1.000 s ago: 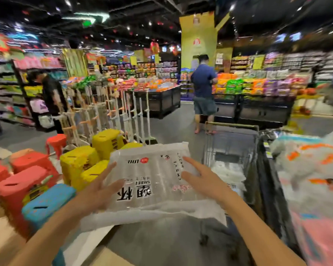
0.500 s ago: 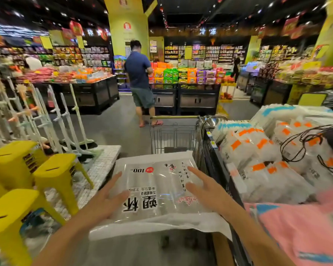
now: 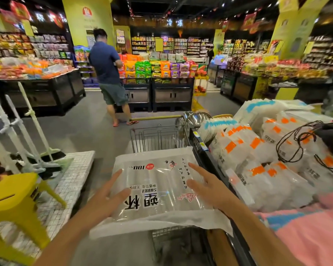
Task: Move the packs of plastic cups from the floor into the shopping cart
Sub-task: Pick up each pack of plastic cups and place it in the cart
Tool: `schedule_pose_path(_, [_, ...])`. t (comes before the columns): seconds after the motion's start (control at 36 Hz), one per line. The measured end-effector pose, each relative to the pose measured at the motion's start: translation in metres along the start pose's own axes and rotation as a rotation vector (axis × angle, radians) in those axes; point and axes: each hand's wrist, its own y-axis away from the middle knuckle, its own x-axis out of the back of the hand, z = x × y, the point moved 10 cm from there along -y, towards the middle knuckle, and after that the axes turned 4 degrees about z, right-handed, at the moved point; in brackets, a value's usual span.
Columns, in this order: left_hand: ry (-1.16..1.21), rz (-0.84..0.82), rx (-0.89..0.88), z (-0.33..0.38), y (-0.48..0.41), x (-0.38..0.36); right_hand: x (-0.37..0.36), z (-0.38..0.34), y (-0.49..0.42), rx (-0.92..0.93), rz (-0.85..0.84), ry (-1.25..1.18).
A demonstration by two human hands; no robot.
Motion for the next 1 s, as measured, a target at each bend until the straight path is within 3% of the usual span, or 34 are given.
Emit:
schedule_pose_path(0.5, [0.005, 0.007, 0.041, -0.01, -0.162, -0.058, 0.027, 0.068, -0.155, -0.049, -0.077, 0.007])
schedule_pose_path(0.81, [-0.041, -0.007, 0.145, -0.104, -0.254, -0.132, -0.009, 0.185, -0.24, -0.162, -0.196, -0.012])
schedule_pose_path(1.0, [-0.069, -0.025, 0.231, -0.19, -0.306, -0.173, -0.07, 0.276, -0.279, -0.392, -0.266, -0.022])
